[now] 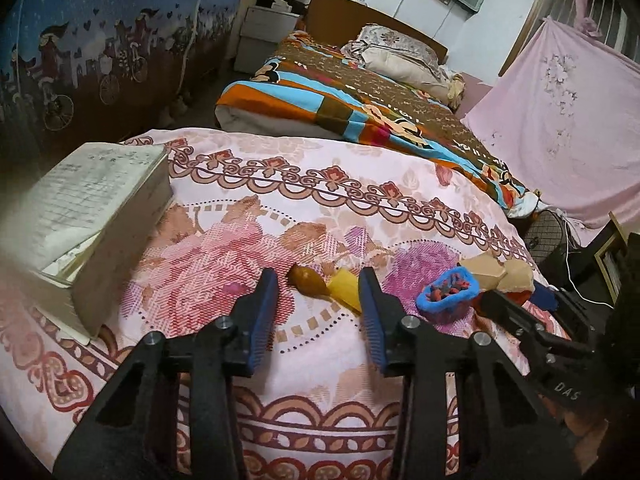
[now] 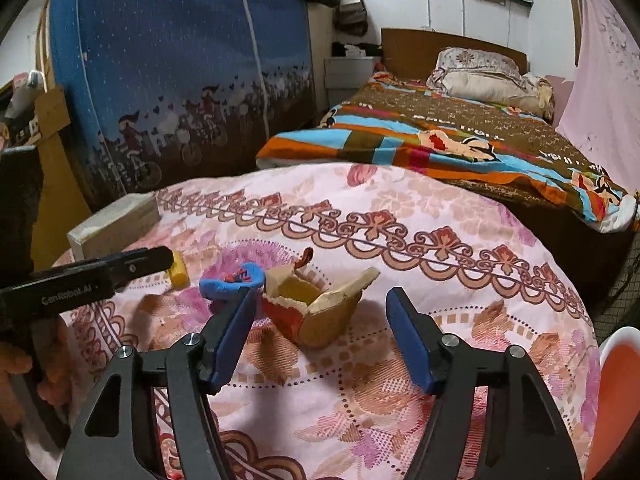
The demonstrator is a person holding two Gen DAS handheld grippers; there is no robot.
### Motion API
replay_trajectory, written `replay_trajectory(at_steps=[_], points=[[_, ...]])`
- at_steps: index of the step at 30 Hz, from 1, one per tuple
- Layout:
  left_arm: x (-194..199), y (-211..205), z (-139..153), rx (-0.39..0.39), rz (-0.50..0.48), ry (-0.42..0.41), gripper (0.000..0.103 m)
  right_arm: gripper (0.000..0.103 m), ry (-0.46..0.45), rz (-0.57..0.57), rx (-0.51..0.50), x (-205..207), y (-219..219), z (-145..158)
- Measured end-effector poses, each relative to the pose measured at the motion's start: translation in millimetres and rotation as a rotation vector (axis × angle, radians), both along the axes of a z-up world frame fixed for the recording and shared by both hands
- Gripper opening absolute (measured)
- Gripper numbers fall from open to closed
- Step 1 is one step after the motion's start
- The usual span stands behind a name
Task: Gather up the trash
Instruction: 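Grasp a small brown item with the left gripper while the right gripper grasps the brown cardboard scrap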
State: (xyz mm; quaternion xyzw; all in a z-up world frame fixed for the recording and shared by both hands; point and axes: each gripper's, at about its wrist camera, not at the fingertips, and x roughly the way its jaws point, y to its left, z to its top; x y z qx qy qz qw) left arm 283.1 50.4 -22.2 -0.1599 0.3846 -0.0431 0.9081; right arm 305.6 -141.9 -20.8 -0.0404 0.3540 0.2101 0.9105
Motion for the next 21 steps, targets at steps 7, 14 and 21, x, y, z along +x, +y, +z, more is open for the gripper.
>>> replay_trajectory(at_steps=[7,14,21], points=[[9,2,-1,-0.027,-0.016,0.015,0.017,0.050,0.037,0.021,-0.012,4,4,-5],[10,6,-3,-0.068,-0.009,0.013,0.006,0.040,0.057,0.032,-0.007,6,6,-7],[11,6,-6,-0.068,0.003,0.019,0.000,0.032,0.053,0.028,0.006,6,5,-7]])
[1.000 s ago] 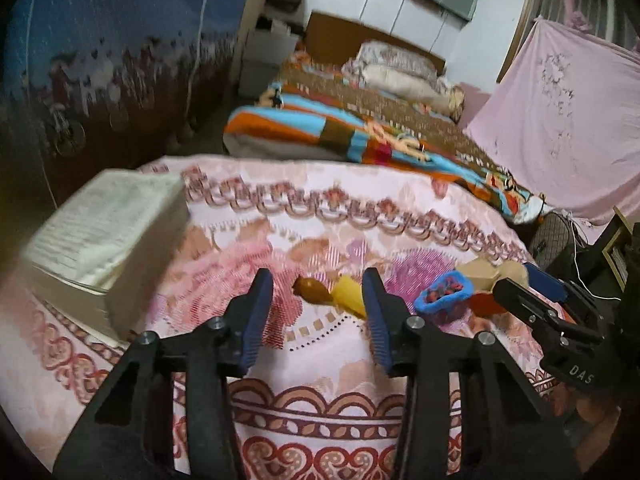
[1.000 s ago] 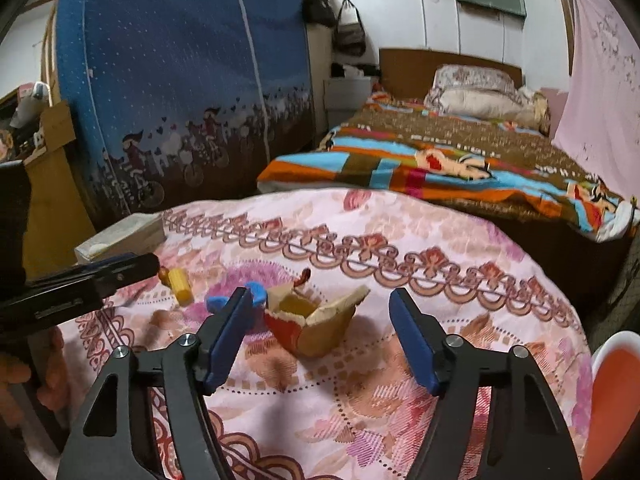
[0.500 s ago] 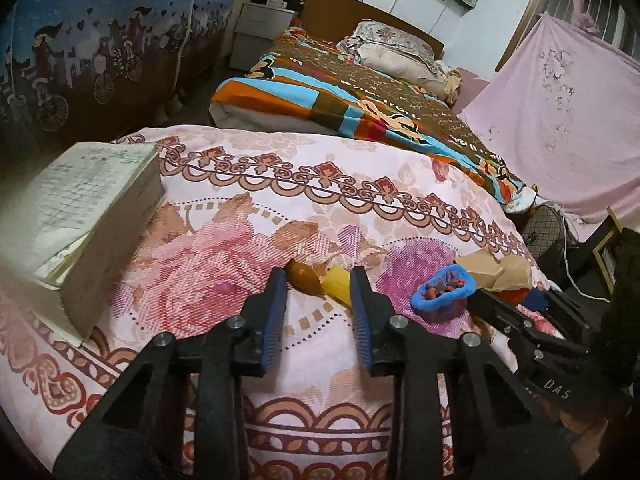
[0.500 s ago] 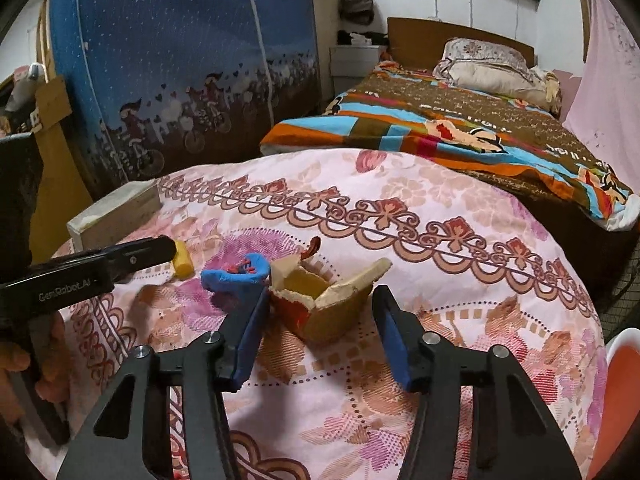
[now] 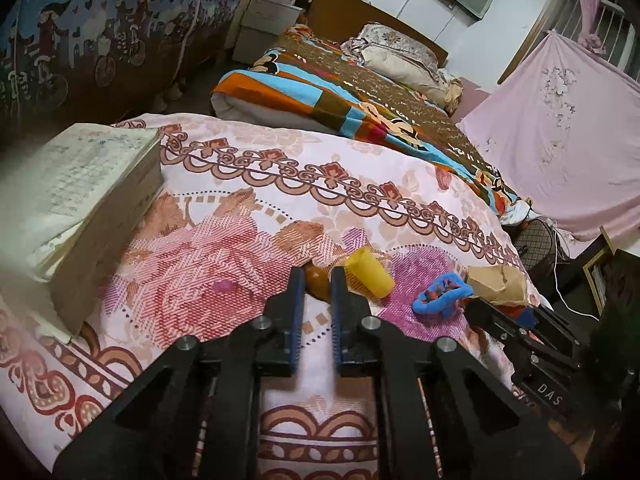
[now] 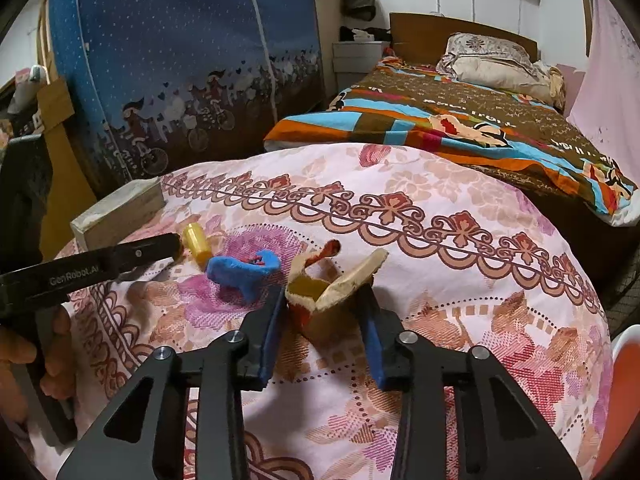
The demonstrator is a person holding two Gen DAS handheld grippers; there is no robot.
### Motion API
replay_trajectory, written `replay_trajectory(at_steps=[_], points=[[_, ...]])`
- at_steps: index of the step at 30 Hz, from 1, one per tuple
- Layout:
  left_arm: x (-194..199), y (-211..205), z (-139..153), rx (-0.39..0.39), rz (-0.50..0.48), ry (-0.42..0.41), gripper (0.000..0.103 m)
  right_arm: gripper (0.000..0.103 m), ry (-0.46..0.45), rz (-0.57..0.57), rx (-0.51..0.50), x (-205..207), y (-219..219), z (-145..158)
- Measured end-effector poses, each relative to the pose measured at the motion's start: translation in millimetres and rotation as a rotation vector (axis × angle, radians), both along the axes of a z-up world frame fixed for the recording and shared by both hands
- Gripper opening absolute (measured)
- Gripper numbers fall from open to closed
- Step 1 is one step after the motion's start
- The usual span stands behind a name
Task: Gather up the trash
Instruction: 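Grasp a small brown item with the left gripper while the right gripper grasps the brown cardboard scrap, then carry both items over the bucket and open both grippers to drop them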
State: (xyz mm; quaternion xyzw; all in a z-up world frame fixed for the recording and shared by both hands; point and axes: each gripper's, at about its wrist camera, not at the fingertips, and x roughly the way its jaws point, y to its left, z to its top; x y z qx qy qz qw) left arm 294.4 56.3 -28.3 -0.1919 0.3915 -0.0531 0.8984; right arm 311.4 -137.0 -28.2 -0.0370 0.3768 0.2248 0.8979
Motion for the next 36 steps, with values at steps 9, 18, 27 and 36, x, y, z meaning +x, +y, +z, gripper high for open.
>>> replay_trajectory(at_steps=[9,18,27,36], points=[[-7,5,2,-0.024,0.002,-0.057,0.000,0.023,-0.051,-0.012,0.022,-7,-5,7],[-42,-8,33,0.043,-0.012,-0.273,0.000,0.023,-0.230,-0.025,0.083,-35,-17,28],[-72,-35,60,0.130,-0.050,-0.458,0.000,0.023,-0.444,-0.050,0.160,-67,-31,49],[-92,-64,84,0.193,-0.097,-0.583,0.000,0.024,-0.608,-0.085,0.241,-95,-54,63]])
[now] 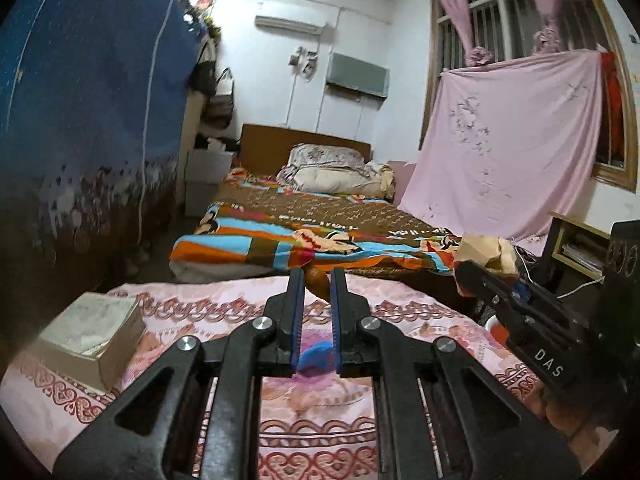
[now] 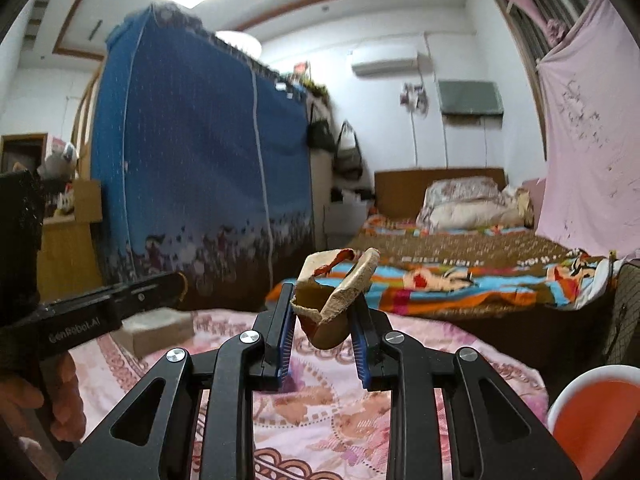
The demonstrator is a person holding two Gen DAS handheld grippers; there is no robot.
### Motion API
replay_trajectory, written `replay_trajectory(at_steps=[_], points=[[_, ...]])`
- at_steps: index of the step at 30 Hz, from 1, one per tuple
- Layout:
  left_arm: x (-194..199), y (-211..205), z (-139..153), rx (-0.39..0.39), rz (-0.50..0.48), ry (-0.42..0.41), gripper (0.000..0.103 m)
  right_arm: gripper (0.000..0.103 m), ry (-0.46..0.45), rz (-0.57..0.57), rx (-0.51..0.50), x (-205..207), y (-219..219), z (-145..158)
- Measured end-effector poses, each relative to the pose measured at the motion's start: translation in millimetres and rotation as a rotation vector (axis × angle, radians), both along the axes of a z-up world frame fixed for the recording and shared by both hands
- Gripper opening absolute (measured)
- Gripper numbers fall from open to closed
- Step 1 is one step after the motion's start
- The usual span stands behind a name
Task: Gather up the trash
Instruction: 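Carry both items over the bucket and open both grippers to drop them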
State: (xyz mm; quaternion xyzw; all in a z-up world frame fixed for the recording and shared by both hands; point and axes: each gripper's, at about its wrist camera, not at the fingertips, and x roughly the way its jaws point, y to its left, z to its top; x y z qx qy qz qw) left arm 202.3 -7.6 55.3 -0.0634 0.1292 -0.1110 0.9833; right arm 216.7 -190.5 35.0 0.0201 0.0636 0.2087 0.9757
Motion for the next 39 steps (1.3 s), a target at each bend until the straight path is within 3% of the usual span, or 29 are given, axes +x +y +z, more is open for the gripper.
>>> replay_trajectory(at_steps=[8,21,30,39], points=[[-16,-31,16,0.042,-0.064,-0.079,0.000,0.026,-0.082,-0.068,0.031,-24,-28,12],[-23,-87,30,0.064,-0.205,-0.123,0.000,0.026,-0.109,-0.231,0.054,-39,-90,18],[-19,-136,30,0.062,-0.332,-0.098,0.000,0.027,-0.063,-0.332,0.127,-39,-138,21],[-11,-182,20,0.054,-0.448,-0.018,0.000,0.030,0.042,-0.423,0.194,-33,-189,14]])
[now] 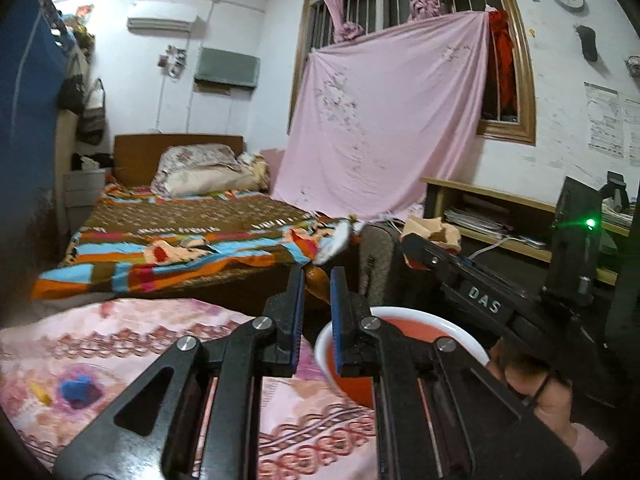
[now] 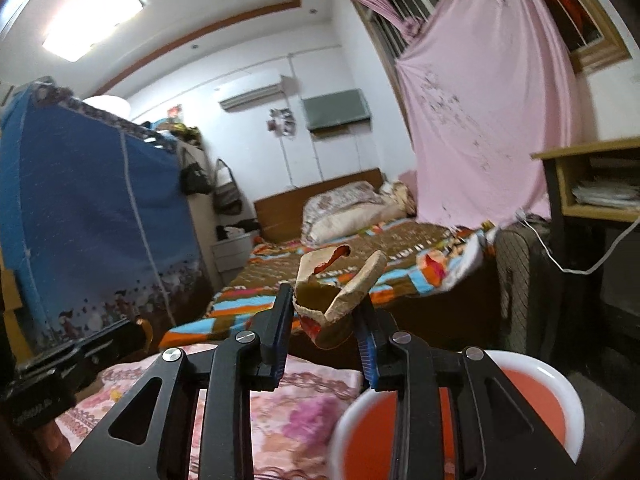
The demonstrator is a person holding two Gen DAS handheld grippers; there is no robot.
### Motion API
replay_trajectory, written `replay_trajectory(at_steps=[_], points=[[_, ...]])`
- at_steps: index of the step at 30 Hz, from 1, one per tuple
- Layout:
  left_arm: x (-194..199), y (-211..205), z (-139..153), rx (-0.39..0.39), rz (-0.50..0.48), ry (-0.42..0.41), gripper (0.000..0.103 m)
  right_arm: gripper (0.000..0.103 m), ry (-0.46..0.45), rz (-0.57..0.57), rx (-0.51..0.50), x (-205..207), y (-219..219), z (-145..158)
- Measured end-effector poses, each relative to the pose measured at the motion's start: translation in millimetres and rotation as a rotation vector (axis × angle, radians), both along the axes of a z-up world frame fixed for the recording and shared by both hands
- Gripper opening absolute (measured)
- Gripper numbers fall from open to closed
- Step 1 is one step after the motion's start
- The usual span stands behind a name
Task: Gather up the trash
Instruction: 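Carry both items over the bucket and open both grippers to drop them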
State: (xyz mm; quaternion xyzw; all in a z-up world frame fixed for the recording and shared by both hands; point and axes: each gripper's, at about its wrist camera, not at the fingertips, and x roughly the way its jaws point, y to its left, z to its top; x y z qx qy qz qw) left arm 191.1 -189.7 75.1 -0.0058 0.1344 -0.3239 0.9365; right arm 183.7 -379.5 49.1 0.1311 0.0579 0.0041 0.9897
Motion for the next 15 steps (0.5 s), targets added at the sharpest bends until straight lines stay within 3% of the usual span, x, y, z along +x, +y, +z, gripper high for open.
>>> replay_trajectory(at_steps=[15], points=[[14,-55,-25,0.022,-0.105,0.166,0.000,0.042,0.173,-0.079,0.088,11,-40,-20]])
